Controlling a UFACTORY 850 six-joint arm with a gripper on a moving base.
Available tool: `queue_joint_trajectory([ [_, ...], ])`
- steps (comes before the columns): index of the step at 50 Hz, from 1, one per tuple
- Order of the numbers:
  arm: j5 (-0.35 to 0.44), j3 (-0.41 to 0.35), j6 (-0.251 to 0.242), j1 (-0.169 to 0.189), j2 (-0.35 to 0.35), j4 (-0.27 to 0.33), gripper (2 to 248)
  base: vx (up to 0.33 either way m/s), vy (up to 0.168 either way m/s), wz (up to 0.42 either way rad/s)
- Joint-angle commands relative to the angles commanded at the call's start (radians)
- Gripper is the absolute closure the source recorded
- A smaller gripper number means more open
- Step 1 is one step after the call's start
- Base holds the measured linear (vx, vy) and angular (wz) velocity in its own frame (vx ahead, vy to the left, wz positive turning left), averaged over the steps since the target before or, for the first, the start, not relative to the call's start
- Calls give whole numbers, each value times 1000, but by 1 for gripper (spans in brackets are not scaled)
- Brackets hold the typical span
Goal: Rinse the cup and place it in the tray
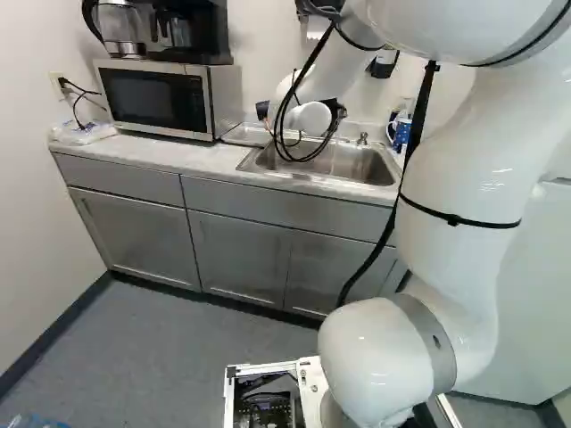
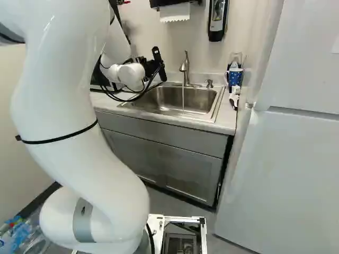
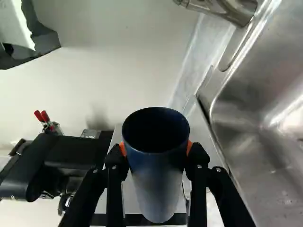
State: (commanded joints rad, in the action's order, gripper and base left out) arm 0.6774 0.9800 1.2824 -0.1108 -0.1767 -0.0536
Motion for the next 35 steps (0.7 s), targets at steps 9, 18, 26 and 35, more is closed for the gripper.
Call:
queue_joint_trajectory([
  [9, 0, 0, -95, 0, 0, 0, 125, 0, 0, 0],
  [18, 0, 0, -189, 0, 0, 0, 125, 0, 0, 0],
  [26, 0, 0, -273, 0, 0, 0, 125, 0, 0, 0],
  [35, 0, 0, -368, 0, 0, 0, 125, 0, 0, 0],
])
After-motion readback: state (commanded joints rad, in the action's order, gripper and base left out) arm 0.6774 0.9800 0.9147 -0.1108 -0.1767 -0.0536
